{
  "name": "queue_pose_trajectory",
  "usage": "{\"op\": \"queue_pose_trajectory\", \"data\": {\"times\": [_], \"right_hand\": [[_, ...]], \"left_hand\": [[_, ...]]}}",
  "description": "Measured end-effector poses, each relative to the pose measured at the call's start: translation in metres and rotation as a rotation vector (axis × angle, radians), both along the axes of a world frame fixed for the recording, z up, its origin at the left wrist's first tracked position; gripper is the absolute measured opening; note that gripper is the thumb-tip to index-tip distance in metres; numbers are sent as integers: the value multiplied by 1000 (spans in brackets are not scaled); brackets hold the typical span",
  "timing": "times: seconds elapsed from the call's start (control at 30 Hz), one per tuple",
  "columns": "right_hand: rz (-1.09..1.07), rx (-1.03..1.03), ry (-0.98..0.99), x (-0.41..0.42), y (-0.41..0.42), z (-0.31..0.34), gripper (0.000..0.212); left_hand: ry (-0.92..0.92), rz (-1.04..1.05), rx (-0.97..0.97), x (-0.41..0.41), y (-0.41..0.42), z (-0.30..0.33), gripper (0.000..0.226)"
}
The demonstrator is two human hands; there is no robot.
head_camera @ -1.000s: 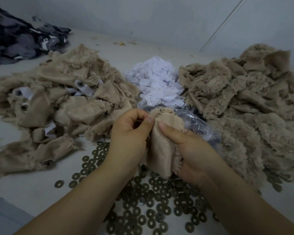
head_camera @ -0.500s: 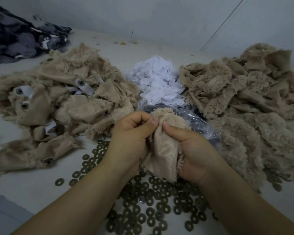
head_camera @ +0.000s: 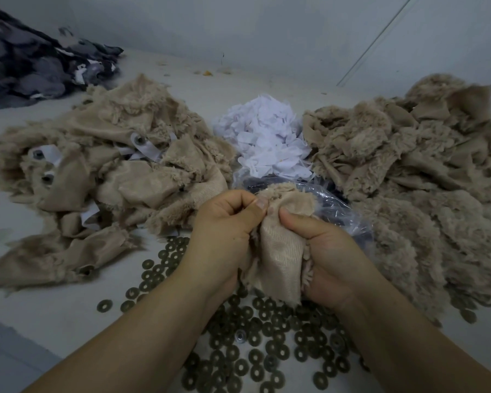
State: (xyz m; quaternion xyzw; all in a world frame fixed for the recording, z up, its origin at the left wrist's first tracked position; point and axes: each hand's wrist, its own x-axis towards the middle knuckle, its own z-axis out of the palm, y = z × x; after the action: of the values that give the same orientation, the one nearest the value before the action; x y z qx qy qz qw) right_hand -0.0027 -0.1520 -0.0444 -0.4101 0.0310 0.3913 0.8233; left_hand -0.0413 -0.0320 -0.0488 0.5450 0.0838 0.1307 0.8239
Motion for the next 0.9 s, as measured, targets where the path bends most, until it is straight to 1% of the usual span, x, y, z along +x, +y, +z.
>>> {"op": "queue_pose_trajectory", "data": {"times": [0.07,0.17,0.2,0.27,0.33,0.37,0.43,0.47,0.5,0.57,0.67,0.8,0.9], "right_hand": [[-6,-1,0,1,0,0,47],[-15,-13,-48,3,0,0,49],[-17,-13,-61,3,-1,0,49],[-9,1,-66,5,-3,-1,46],[40,79,-34,5,-5,0,41],[73,127,-18,5,-6,1,43],[114,178,-11,6,-7,2,55],[106,157,-29,8,-6,1,61],[83,105,-66,9,-6,-1,62],[42,12,-135,12,-5,-3,51],[-7,-12,-154,14,-4,-7,36],[-72,-31,-143,14,-5,-7,36],[-114,-45,-142,14,-3,-8,29]], "left_hand": [[-7,-10,-16,-1,0,0,23],[-34,-18,60,-2,4,1,19],[-39,-18,58,-3,5,2,17],[-41,-27,-10,-2,7,4,17],[-23,-21,-32,-2,9,5,20],[-13,-9,-21,-1,11,4,22],[7,12,-2,0,14,3,22],[17,17,-2,0,15,2,20],[26,19,-6,0,15,2,18],[40,16,-19,0,16,2,18],[25,10,-55,1,18,3,22],[15,-12,-59,1,18,2,23],[16,-39,-33,2,18,-1,17]]}}
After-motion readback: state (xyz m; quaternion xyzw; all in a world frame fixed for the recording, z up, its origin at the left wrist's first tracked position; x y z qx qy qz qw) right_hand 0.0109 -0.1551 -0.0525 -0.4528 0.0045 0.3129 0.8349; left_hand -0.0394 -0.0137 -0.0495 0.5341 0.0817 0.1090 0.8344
